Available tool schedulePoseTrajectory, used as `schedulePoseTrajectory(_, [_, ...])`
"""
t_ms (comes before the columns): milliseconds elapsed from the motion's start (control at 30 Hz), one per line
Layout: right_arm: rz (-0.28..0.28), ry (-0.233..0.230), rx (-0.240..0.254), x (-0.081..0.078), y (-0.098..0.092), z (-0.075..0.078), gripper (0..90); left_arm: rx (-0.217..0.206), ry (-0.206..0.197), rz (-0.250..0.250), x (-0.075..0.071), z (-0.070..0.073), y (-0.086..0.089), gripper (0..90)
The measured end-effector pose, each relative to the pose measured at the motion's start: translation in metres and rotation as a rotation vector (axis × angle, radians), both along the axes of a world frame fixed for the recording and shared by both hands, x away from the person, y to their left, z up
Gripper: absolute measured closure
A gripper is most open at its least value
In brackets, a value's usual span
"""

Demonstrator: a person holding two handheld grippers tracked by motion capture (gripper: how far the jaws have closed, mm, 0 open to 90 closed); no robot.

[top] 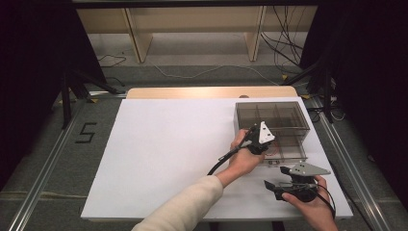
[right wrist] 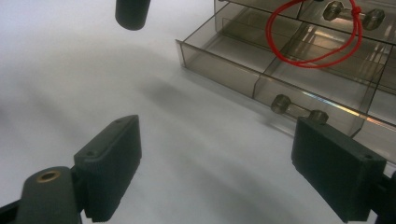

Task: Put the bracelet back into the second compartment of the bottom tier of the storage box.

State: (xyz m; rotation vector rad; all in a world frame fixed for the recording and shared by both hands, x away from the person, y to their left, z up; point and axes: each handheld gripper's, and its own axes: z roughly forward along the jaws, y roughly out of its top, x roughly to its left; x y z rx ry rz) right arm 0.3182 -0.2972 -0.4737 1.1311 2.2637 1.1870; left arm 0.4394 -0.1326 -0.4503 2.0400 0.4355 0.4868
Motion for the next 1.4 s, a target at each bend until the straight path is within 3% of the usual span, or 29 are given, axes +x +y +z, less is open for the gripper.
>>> schedulePoseTrajectory(633, [0.002, 0.0, 0.004, 0.0, 0.0, 0.0, 16.8, 0.04, -0.03, -0.011, 0.0, -0.009, -0.009, 89.7])
schedulePoseTrajectory(1400, [0.004, 0.004, 0.003, -0.001, 0.001, 0.0, 16.8, 0.073, -0.025, -0.036, 0.0, -0.015, -0.013, 88.3])
